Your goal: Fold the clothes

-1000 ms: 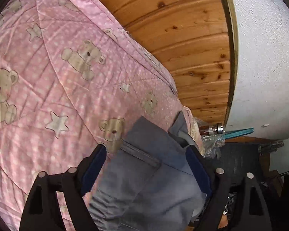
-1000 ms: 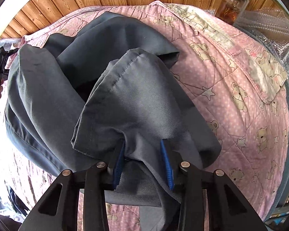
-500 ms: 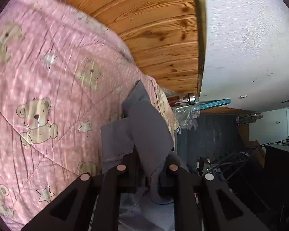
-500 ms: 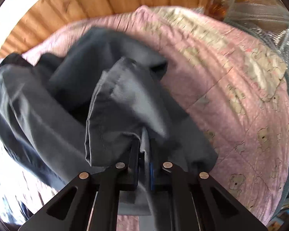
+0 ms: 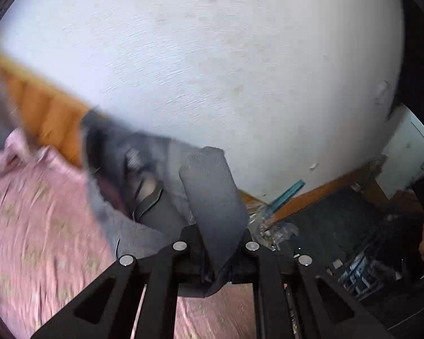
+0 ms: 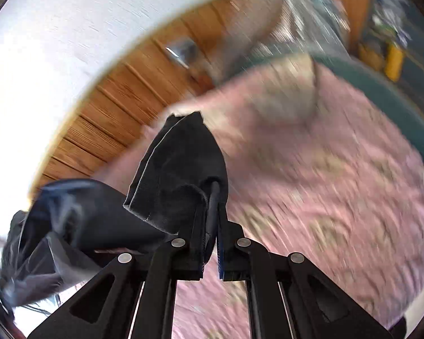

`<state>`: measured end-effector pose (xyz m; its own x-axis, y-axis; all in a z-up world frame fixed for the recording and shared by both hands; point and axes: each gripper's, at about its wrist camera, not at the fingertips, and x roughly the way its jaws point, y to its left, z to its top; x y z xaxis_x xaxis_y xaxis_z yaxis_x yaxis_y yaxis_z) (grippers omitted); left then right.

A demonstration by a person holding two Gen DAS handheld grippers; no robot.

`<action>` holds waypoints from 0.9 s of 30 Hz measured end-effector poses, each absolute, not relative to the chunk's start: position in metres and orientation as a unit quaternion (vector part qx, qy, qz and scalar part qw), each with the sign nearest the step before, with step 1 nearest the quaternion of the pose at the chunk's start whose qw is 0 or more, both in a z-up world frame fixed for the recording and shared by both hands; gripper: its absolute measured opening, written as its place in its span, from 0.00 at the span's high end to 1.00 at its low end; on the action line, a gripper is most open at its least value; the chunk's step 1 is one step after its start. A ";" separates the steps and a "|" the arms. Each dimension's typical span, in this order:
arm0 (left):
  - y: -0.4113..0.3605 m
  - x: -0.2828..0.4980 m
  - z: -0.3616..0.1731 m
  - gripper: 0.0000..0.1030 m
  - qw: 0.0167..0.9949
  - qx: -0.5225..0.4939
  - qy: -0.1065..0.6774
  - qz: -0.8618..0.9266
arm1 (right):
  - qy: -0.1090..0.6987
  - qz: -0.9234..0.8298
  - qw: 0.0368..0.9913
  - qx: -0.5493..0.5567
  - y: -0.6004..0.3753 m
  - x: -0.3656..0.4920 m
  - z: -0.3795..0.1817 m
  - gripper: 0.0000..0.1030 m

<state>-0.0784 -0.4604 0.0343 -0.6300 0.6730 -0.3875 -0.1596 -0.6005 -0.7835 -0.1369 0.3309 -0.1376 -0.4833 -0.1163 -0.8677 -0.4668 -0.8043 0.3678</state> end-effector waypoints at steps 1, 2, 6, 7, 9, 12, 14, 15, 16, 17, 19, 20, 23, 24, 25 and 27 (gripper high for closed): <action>-0.476 -0.060 -0.005 0.90 0.214 -0.379 -0.391 0.811 | 0.295 0.793 0.122 -0.519 0.333 -0.131 -0.161 0.95; -0.488 -0.044 -0.045 0.90 0.182 -0.405 -0.412 0.796 | 0.289 0.775 0.133 -0.547 0.330 -0.127 -0.185 0.94; -0.519 -0.003 -0.174 0.87 0.076 -0.471 -0.460 0.749 | 0.322 0.729 0.167 -0.580 0.329 -0.103 -0.223 0.82; -0.522 0.003 -0.190 0.85 0.060 -0.477 -0.463 0.744 | 0.337 0.735 0.164 -0.565 0.329 -0.095 -0.214 0.78; -0.524 0.012 -0.199 0.82 0.057 -0.476 -0.467 0.743 | 0.363 0.758 0.149 -0.521 0.327 -0.079 -0.191 0.64; -0.522 0.018 -0.184 0.70 0.076 -0.456 -0.462 0.757 | 0.420 0.781 0.134 -0.442 0.327 -0.050 -0.168 0.04; -0.523 0.017 -0.171 0.56 0.072 -0.446 -0.455 0.767 | 0.492 0.745 0.095 -0.441 0.321 -0.035 -0.183 0.02; -0.524 0.018 -0.166 0.50 0.070 -0.441 -0.451 0.773 | 0.509 0.710 0.073 -0.482 0.314 -0.035 -0.196 0.21; -0.527 0.019 -0.162 0.49 0.072 -0.435 -0.450 0.777 | 0.490 0.704 0.068 -0.510 0.302 -0.036 -0.198 0.31; -0.529 0.020 -0.157 0.49 0.074 -0.431 -0.451 0.778 | 0.470 0.701 0.063 -0.533 0.290 -0.037 -0.198 0.33; -0.532 0.024 -0.150 0.49 0.073 -0.426 -0.451 0.781 | 0.421 0.734 0.050 -0.530 0.270 -0.047 -0.180 0.29; -0.533 0.026 -0.146 0.49 0.072 -0.424 -0.450 0.783 | 0.404 0.747 0.041 -0.527 0.262 -0.056 -0.173 0.26; -0.533 0.033 -0.134 0.48 0.062 -0.419 -0.447 0.788 | 0.351 0.772 0.003 -0.530 0.241 -0.101 -0.161 0.20; -0.532 0.033 -0.131 0.48 0.060 -0.416 -0.449 0.788 | 0.333 0.777 -0.015 -0.534 0.230 -0.124 -0.161 0.19; -0.531 0.033 -0.128 0.46 0.059 -0.413 -0.452 0.788 | 0.316 0.781 -0.031 -0.538 0.221 -0.145 -0.163 0.18; -0.523 0.027 -0.121 0.44 0.061 -0.413 -0.450 0.790 | 0.269 0.786 -0.053 -0.554 0.203 -0.185 -0.177 0.18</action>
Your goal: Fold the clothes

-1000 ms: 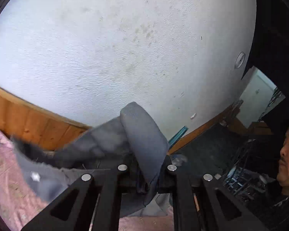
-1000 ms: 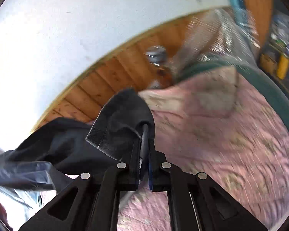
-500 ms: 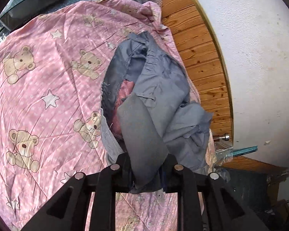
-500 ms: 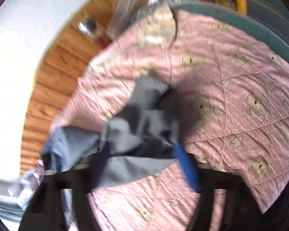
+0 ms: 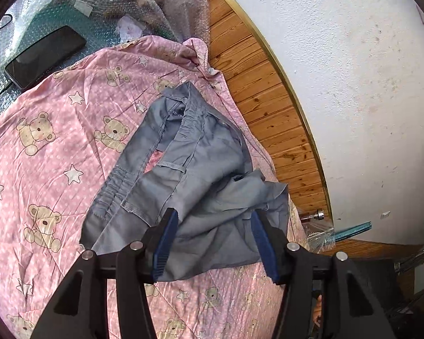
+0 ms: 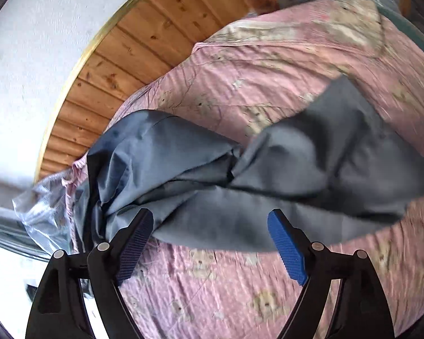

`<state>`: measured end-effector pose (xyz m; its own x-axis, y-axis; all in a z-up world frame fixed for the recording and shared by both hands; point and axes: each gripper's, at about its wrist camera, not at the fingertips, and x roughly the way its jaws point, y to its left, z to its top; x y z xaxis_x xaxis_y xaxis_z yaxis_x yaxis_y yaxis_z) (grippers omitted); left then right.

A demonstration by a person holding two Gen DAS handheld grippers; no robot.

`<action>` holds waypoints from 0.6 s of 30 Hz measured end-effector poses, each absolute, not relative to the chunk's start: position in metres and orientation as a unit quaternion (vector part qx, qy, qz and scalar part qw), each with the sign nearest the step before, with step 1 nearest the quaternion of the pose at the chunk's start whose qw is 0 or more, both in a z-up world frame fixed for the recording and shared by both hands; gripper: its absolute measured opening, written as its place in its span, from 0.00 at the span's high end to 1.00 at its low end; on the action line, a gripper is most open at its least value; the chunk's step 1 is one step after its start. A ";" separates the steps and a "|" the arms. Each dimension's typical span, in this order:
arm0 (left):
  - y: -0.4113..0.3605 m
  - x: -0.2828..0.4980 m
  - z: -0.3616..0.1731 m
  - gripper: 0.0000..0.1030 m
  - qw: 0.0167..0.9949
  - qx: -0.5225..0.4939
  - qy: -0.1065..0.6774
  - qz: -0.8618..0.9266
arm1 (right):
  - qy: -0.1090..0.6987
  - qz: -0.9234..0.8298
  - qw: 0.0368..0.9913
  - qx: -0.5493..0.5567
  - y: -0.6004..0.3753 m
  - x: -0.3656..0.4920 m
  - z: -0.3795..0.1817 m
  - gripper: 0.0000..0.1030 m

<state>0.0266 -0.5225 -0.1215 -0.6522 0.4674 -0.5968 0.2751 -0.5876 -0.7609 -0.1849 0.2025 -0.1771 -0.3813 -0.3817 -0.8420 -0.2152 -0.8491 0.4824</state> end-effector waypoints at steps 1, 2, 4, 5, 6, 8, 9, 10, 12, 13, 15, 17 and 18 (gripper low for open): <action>-0.516 0.021 -0.119 0.43 0.064 -0.416 -0.446 0.790 | -0.243 -0.787 0.063 0.563 0.193 -0.205 -0.186 0.18; -0.508 0.014 -0.118 0.43 0.067 -0.425 -0.439 0.789 | -0.211 -0.788 0.065 0.575 0.185 -0.220 -0.195 0.18; -0.489 0.002 -0.119 0.43 0.069 -0.444 -0.422 0.787 | -0.145 -0.787 0.066 0.596 0.172 -0.251 -0.219 0.18; -0.479 -0.004 -0.120 0.43 0.070 -0.454 -0.414 0.786 | -0.117 -0.785 0.069 0.604 0.167 -0.263 -0.232 0.18; -0.472 -0.008 -0.124 0.43 0.067 -0.463 -0.411 0.783 | -0.094 -0.780 0.076 0.614 0.161 -0.273 -0.244 0.19; -0.460 -0.014 -0.138 0.43 0.054 -0.479 -0.413 0.773 | -0.048 -0.772 0.091 0.628 0.148 -0.288 -0.257 0.42; -0.454 -0.017 -0.145 0.43 0.048 -0.488 -0.413 0.768 | -0.026 -0.768 0.099 0.633 0.140 -0.294 -0.259 0.72; -0.450 -0.019 -0.153 0.43 0.040 -0.495 -0.415 0.762 | -0.005 -0.765 0.106 0.635 0.134 -0.300 -0.259 0.98; -0.447 -0.022 -0.173 0.43 0.024 -0.508 -0.421 0.751 | 0.004 -0.808 0.103 0.580 0.140 -0.309 -0.209 0.98; -0.447 -0.023 -0.182 0.43 0.014 -0.515 -0.424 0.745 | 0.007 -0.846 0.095 0.524 0.147 -0.308 -0.160 1.00; -0.451 -0.024 -0.197 0.43 -0.004 -0.523 -0.430 0.736 | 0.062 -0.902 0.070 0.422 0.148 -0.281 -0.072 1.00; -0.459 -0.023 -0.210 0.43 -0.019 -0.526 -0.440 0.728 | 0.122 -0.935 0.052 0.328 0.144 -0.246 0.007 1.00; -0.462 -0.023 -0.216 0.43 -0.026 -0.529 -0.443 0.724 | 0.117 -0.940 0.053 0.317 0.145 -0.231 0.023 0.99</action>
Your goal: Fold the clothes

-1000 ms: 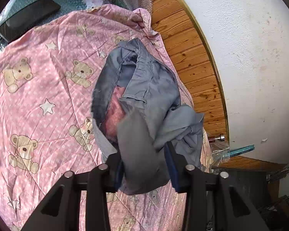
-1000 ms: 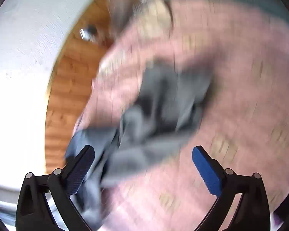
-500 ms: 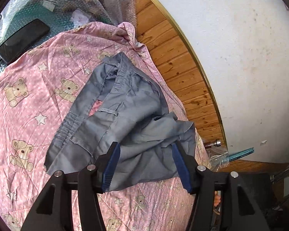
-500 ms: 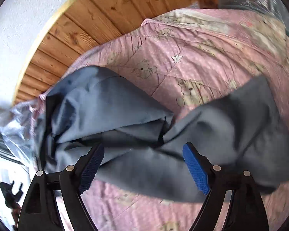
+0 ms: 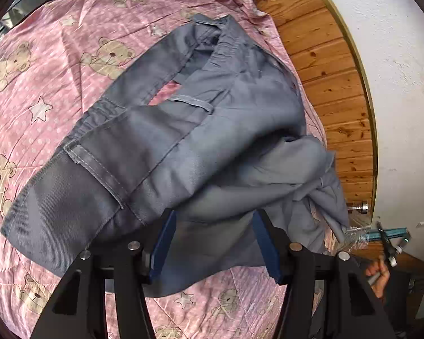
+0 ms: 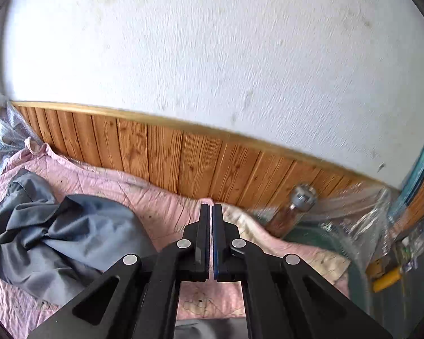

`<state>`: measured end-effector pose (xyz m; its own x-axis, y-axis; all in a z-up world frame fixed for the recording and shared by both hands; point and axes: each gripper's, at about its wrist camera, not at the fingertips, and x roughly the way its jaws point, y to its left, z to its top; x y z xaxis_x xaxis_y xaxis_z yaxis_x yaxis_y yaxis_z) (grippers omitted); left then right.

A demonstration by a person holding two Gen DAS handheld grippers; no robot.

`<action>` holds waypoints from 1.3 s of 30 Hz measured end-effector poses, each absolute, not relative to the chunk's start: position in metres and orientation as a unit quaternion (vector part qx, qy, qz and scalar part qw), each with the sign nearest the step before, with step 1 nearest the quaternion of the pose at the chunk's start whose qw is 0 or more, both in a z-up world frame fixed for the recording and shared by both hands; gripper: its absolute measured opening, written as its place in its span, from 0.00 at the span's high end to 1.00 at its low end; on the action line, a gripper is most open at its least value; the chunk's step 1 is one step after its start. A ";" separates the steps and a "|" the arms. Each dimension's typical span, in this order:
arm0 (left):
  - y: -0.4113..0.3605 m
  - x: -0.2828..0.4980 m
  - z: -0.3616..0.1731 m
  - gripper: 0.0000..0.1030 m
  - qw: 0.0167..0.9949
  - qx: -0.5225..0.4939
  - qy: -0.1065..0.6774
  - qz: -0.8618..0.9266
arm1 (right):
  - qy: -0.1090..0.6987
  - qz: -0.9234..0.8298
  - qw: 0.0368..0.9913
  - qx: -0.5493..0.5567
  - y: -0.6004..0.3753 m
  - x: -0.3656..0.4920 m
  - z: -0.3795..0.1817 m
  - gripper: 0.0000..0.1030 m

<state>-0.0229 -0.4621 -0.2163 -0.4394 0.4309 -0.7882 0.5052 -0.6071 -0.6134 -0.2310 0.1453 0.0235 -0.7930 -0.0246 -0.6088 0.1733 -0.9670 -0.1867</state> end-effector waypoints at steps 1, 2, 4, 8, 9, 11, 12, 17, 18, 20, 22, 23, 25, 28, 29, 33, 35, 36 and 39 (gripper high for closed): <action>-0.464 -0.023 -0.222 0.43 0.030 0.533 0.444 -0.720 | 0.092 -0.941 0.059 0.321 0.150 -0.221 0.028 0.94; -0.467 -0.024 -0.227 0.43 0.035 0.537 0.445 -0.716 | 0.058 -0.936 0.072 0.340 0.157 -0.217 0.019 0.89; -0.466 -0.027 -0.233 0.43 0.033 0.542 0.443 -0.713 | -0.021 -0.897 0.106 0.429 0.169 -0.226 -0.040 0.62; -0.449 -0.040 -0.232 0.43 0.005 0.548 0.437 -0.714 | -0.085 -0.822 0.093 0.556 0.187 -0.252 -0.179 0.56; -0.444 -0.044 -0.230 0.43 -0.001 0.552 0.431 -0.714 | -0.103 -0.809 0.091 0.572 0.191 -0.259 -0.203 0.55; -0.435 -0.050 -0.225 0.43 -0.009 0.562 0.415 -0.715 | -0.119 -0.795 0.089 0.588 0.194 -0.274 -0.238 0.55; -0.433 -0.051 -0.222 0.43 -0.009 0.565 0.408 -0.718 | -0.120 -0.792 0.092 0.591 0.192 -0.281 -0.249 0.52; -0.437 -0.039 -0.221 0.43 0.010 0.565 0.413 -0.714 | -0.099 -0.781 0.165 0.594 0.148 -0.316 -0.260 0.64; -0.439 -0.035 -0.224 0.43 0.015 0.566 0.418 -0.711 | -0.098 -0.779 0.181 0.592 0.139 -0.320 -0.255 0.89; -0.443 -0.028 -0.230 0.43 0.025 0.568 0.425 -0.704 | -0.065 -0.793 0.211 0.568 0.116 -0.314 -0.223 0.93; -0.447 -0.022 -0.236 0.43 0.034 0.567 0.433 -0.700 | -0.046 -0.831 0.218 0.509 0.106 -0.300 -0.166 0.96; -0.448 -0.020 -0.239 0.43 0.037 0.564 0.439 -0.698 | -0.042 -0.857 0.216 0.466 0.107 -0.287 -0.128 0.96; -0.450 -0.019 -0.240 0.43 0.038 0.557 0.449 -0.698 | 0.029 -0.907 0.204 0.367 0.096 -0.245 -0.050 0.97; -0.451 -0.023 -0.239 0.43 0.031 0.548 0.457 -0.700 | 0.172 -0.926 0.177 0.284 0.070 -0.179 0.003 0.96; -0.450 -0.025 -0.239 0.43 0.028 0.546 0.458 -0.701 | 0.202 -0.920 0.166 0.293 0.068 -0.168 -0.009 0.96; -0.443 -0.038 -0.240 0.43 0.015 0.550 0.449 -0.704 | 0.303 -0.845 0.111 0.426 0.077 -0.151 -0.136 0.91; -0.437 -0.045 -0.237 0.43 0.003 0.547 0.447 -0.708 | 0.279 -0.801 0.115 0.517 0.093 -0.142 -0.190 0.90; -0.434 -0.049 -0.235 0.43 -0.005 0.546 0.447 -0.709 | 0.250 -0.796 0.120 0.539 0.100 -0.137 -0.197 0.88; -0.424 -0.057 -0.223 0.43 -0.027 0.545 0.431 -0.719 | 0.140 -0.819 0.125 0.542 0.121 -0.138 -0.174 0.66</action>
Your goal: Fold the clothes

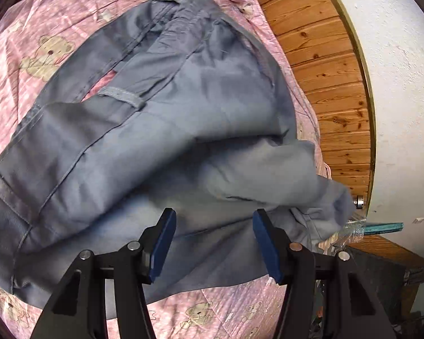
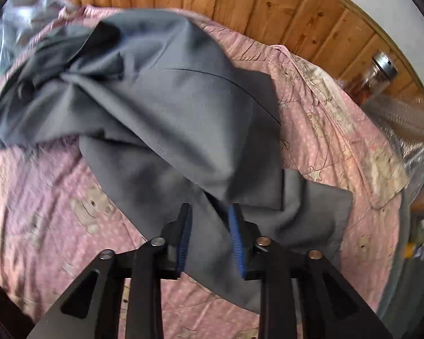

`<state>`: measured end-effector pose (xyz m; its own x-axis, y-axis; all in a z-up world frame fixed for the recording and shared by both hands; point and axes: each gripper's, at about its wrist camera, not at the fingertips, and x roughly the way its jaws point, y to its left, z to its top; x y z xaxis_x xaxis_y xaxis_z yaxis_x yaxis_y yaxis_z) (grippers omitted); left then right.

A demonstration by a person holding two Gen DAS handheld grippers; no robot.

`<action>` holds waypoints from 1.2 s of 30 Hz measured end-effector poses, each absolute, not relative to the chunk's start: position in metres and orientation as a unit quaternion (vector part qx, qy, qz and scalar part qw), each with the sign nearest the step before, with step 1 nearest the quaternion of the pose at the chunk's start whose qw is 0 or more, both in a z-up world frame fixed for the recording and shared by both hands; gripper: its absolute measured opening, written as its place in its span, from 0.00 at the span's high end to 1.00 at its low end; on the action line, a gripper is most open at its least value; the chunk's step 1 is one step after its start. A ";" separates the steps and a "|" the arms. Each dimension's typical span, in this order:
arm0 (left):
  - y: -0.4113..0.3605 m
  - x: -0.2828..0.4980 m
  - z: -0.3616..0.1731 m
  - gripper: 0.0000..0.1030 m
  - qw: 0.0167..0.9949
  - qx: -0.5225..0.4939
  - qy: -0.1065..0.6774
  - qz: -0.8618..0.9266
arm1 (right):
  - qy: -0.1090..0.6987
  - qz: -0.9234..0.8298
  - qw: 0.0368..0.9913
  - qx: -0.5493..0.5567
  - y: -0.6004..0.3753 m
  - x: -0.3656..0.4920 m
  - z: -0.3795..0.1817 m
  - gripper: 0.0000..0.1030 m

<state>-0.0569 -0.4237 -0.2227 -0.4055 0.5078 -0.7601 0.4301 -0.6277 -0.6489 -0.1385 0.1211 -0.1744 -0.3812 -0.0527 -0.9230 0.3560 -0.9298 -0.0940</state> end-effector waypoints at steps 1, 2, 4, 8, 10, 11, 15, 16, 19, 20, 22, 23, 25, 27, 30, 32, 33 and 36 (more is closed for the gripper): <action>-0.421 -0.059 -0.220 0.43 0.033 -0.546 -0.426 0.721 | 0.103 -0.831 0.119 0.534 0.128 -0.147 -0.164 0.58; -0.418 -0.061 -0.220 0.43 0.035 -0.549 -0.420 0.721 | 0.066 -0.841 0.112 0.526 0.136 -0.157 -0.154 0.53; -0.416 -0.062 -0.221 0.43 0.038 -0.554 -0.416 0.720 | -0.003 -0.848 0.095 0.521 0.149 -0.189 -0.146 0.45; -0.408 -0.067 -0.231 0.43 0.031 -0.562 -0.419 0.713 | -0.096 -0.820 0.065 0.561 0.194 -0.279 -0.196 0.41; -0.403 -0.068 -0.233 0.43 0.030 -0.564 -0.421 0.710 | -0.127 -0.780 0.066 0.609 0.210 -0.302 -0.239 0.42; -0.400 -0.067 -0.233 0.43 0.030 -0.565 -0.421 0.709 | -0.141 -0.762 0.084 0.626 0.208 -0.307 -0.255 0.44; -0.397 -0.061 -0.233 0.43 0.026 -0.562 -0.429 0.707 | -0.111 -0.760 0.132 0.627 0.173 -0.300 -0.248 0.98; -0.399 -0.058 -0.235 0.43 0.023 -0.559 -0.435 0.705 | -0.105 -0.770 0.136 0.615 0.166 -0.297 -0.234 1.00; -0.406 -0.049 -0.242 0.43 0.011 -0.553 -0.450 0.701 | -0.060 -0.856 0.101 0.504 0.158 -0.281 -0.141 1.00; -0.408 -0.049 -0.245 0.43 0.010 -0.552 -0.456 0.698 | -0.030 -0.883 0.091 0.460 0.153 -0.271 -0.104 1.00; -0.409 -0.050 -0.248 0.43 0.005 -0.552 -0.461 0.695 | 0.045 -0.919 0.076 0.384 0.138 -0.248 -0.040 1.00; -0.409 -0.051 -0.250 0.43 0.006 -0.552 -0.462 0.694 | 0.053 -0.922 0.084 0.374 0.135 -0.245 -0.030 1.00; -0.406 -0.057 -0.251 0.43 0.011 -0.553 -0.462 0.693 | 0.011 -0.908 0.101 0.407 0.140 -0.253 -0.050 0.86; -0.401 -0.064 -0.251 0.43 0.019 -0.557 -0.456 0.694 | -0.021 -0.878 0.115 0.463 0.148 -0.267 -0.094 0.52; -0.389 -0.074 -0.246 0.43 0.039 -0.565 -0.439 0.698 | -0.065 -0.821 0.085 0.561 0.176 -0.294 -0.201 0.50; -0.381 -0.078 -0.239 0.43 0.050 -0.570 -0.423 0.703 | -0.099 -0.787 0.071 0.605 0.195 -0.303 -0.257 0.50; -0.380 -0.079 -0.236 0.43 0.053 -0.571 -0.416 0.706 | -0.127 -0.777 0.079 0.612 0.201 -0.306 -0.273 0.50; -0.381 -0.073 -0.231 0.43 0.050 -0.573 -0.407 0.709 | -0.173 -0.772 0.129 0.598 0.189 -0.308 -0.270 0.63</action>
